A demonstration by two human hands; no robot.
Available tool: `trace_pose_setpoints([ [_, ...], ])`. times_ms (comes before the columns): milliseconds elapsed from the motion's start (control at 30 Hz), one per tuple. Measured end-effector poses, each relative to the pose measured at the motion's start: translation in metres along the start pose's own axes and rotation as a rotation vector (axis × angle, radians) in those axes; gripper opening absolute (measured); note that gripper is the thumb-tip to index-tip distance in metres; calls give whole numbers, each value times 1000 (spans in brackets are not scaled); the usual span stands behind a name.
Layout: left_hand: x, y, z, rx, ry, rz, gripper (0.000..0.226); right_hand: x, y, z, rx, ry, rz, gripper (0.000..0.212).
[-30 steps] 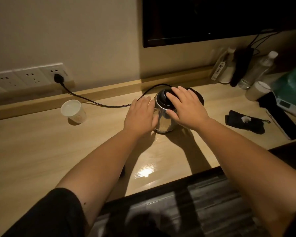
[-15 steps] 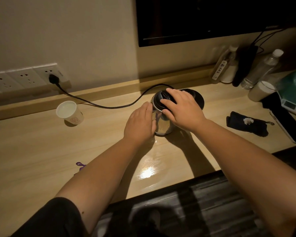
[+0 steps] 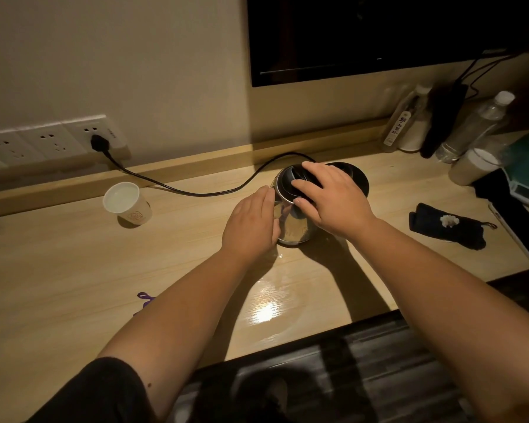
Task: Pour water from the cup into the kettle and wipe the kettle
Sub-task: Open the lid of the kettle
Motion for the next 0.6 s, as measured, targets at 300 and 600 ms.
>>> trace_pose_setpoints([
  [300,-3,-2,0,0,11,-23,58,6,1,13,-151,-181,2,44],
  [600,-4,-7,8,-23,-7,-36,61,14,10,35,-338,-447,72,46],
])
Point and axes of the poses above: each hand's wrist, its own y-axis away from the middle knuckle, its own x-axis out of the back of the hand, z = x × y, the point moved 7 cm from there along -y, towards the middle knuckle, and after that the axes turned 3 degrees about -x, right-handed, at the moved point
